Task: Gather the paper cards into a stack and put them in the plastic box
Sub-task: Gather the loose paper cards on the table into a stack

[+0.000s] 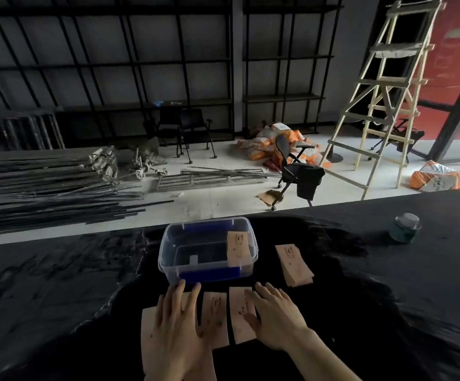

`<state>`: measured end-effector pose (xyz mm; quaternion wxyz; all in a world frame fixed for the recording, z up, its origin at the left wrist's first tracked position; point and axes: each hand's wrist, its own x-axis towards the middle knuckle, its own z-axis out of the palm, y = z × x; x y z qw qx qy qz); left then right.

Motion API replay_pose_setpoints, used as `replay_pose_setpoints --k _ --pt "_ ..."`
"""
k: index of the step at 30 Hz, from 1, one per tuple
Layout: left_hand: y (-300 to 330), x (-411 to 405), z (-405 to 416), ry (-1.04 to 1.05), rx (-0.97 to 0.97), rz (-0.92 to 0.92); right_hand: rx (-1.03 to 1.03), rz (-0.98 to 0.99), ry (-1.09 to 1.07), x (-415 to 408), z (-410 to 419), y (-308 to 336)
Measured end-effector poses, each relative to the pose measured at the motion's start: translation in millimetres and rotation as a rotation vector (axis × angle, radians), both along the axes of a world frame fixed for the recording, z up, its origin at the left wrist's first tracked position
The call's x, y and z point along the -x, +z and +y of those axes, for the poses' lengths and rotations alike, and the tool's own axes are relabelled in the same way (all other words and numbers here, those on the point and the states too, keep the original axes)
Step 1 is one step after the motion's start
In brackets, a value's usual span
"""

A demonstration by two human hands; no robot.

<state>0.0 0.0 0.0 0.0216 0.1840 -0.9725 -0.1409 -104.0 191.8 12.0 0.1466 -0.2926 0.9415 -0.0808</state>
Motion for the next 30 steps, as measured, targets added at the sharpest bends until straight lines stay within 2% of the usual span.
replay_pose_setpoints --k 5,13,17,21,23,27,30 --pt "-4 1 13 0.033 -0.077 -0.079 -0.033 -0.027 0.185 -2 2 -12" --pt "-8 7 2 0.03 0.006 -0.085 -0.131 0.145 0.262 2 -4 -6" --pt "-1 13 0 0.092 0.022 -0.134 -0.092 0.078 0.287 8 -1 -3" --pt "-3 19 11 0.119 0.166 -0.213 -0.218 0.107 0.403 16 -4 -5" --pt "-3 23 14 0.107 0.173 -0.237 -0.236 0.124 0.417 19 -3 -7" --pt "0 32 13 0.078 0.1 -0.255 -0.128 0.156 0.321 25 12 -8" --pt "3 33 12 0.09 0.104 -0.267 0.091 0.196 0.237 19 31 -22"
